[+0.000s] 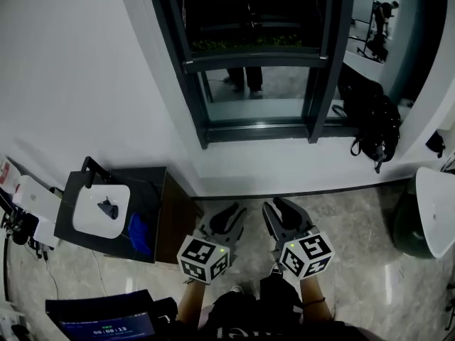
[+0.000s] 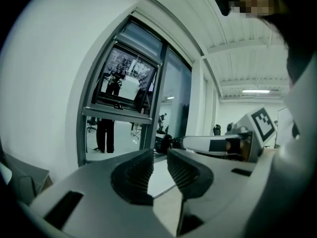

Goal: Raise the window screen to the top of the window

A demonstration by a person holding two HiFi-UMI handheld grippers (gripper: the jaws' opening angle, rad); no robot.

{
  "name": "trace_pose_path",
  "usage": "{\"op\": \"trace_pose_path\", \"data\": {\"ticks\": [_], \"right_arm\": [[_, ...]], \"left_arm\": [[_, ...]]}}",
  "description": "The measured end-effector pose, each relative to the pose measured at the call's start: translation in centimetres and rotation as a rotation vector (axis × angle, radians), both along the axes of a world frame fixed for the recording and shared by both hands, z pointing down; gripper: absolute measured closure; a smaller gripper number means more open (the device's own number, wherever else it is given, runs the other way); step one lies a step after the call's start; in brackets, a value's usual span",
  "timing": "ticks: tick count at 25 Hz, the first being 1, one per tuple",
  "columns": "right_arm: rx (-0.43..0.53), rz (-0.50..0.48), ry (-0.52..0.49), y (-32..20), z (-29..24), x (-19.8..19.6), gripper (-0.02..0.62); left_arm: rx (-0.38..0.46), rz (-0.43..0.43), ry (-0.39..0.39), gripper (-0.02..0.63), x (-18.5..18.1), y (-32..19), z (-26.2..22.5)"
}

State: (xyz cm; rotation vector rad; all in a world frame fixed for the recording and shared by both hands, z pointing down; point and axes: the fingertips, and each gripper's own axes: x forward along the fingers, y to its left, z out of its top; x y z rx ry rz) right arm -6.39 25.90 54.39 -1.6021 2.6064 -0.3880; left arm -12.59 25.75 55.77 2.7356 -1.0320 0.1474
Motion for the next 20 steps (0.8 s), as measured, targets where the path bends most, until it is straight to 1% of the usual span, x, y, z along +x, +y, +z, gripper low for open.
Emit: {"op": "trace_pose_path", "data": {"ticks": [3, 6, 15, 20], "right_arm": [[-0.013, 0.008, -0.006, 1.3, 0.7, -2.4, 0.482], [-0.022, 0.013, -0.008, 2.6, 1.3, -4.2, 0.482], [-0.013, 0.041, 0.015, 4.8, 1.1, -6.0, 0.482], [-0.009, 0.047, 0.025, 5.6, 1.1, -6.2, 0.482]], "left_arm": [[-0.008, 0.003, 0.007, 0.52, -2.4, 1.2, 0.6], [-0.018, 0.013, 0.009, 0.522, -4.0, 2.5, 1.3], [-0.014, 0.042, 0.02, 0.522, -5.7, 4.9, 1.6], [-0.007, 0.051, 0.023, 0.522, -5.9, 5.7, 1.6]]}}
